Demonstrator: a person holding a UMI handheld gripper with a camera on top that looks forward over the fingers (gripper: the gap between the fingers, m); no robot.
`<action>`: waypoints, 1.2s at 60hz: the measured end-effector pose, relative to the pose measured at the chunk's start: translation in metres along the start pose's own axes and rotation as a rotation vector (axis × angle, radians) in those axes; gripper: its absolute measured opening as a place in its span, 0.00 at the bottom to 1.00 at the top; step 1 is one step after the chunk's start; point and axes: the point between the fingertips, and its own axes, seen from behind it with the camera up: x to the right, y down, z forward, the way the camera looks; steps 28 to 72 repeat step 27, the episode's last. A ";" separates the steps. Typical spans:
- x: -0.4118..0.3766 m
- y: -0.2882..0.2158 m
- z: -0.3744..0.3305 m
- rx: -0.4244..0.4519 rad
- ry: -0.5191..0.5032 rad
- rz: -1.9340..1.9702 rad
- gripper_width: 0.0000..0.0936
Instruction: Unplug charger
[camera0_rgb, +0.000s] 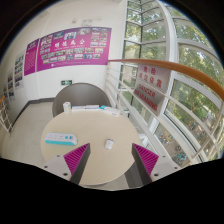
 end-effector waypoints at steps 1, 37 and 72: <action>0.000 0.002 -0.008 -0.004 0.002 0.003 0.92; -0.004 0.023 -0.102 0.006 -0.008 0.003 0.91; -0.004 0.023 -0.102 0.006 -0.008 0.003 0.91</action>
